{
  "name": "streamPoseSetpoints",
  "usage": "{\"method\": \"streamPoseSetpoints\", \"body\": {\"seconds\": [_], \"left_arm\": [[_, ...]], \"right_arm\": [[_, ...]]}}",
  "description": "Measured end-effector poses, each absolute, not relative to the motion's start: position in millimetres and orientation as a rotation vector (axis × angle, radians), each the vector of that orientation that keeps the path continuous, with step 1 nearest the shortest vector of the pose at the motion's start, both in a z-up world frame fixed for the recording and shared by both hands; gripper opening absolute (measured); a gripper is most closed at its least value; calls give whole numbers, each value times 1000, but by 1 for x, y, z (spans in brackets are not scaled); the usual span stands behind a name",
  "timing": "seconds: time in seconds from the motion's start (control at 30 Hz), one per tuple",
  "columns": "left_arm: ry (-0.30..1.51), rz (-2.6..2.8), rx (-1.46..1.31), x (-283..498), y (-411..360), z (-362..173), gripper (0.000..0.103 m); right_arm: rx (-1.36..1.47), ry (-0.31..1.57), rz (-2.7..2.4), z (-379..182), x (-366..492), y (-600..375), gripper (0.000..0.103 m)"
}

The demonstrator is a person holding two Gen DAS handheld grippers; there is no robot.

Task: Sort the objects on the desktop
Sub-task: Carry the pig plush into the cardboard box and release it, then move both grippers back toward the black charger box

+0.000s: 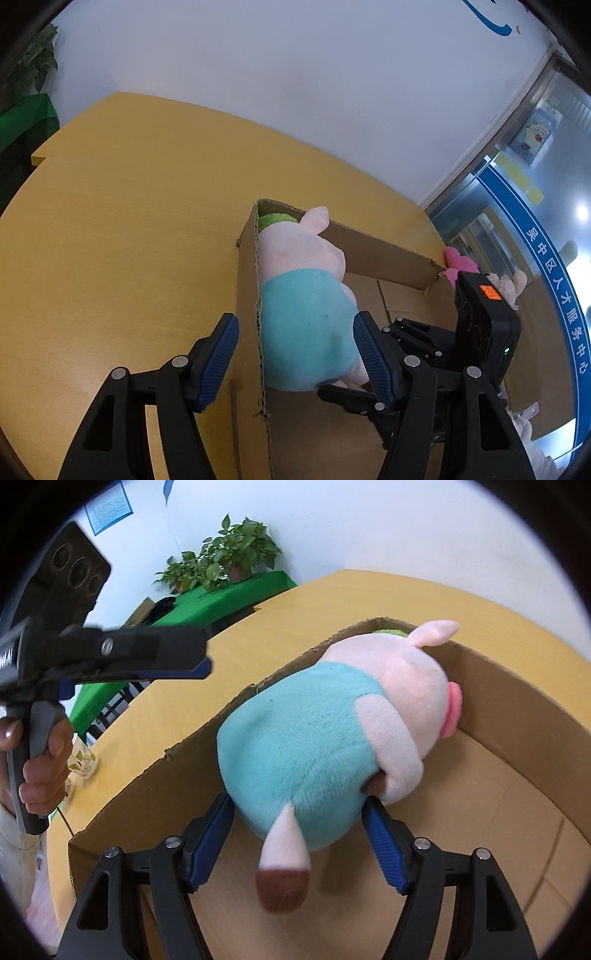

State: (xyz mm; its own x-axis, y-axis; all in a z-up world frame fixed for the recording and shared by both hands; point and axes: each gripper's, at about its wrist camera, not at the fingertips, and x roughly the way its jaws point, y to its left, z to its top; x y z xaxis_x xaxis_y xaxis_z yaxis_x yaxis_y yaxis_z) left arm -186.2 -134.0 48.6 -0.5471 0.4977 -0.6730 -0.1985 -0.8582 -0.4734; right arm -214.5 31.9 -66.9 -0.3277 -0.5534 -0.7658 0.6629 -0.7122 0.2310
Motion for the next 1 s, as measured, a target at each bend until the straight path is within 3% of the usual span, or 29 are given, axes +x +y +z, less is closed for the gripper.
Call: {"method": "streamPoseSetpoints", "body": {"seconds": [0.33,0.57,0.7,0.77,1.0], "left_arm": [[-339,2380,-1270,-127,-117,16,66],[-403,2350,-1379,-109,-113,-16,66],[-419,2328,-1436,-103,-113,-30,66],[-428,2307,-1466,-98,-114,-37,66],[-422,2308,-1491,-86,-114,-41,66]], "right_arm": [[1019,83,-2332,7,-100,122,82],[1207,67,-2433,-34,-56,187,82],[1330,-42,-2462,-51,-36,239,82],[1315,-128,-2450,-55,-33,248,82],[1287,-109,-2468,-61,-38,244,82]]}}
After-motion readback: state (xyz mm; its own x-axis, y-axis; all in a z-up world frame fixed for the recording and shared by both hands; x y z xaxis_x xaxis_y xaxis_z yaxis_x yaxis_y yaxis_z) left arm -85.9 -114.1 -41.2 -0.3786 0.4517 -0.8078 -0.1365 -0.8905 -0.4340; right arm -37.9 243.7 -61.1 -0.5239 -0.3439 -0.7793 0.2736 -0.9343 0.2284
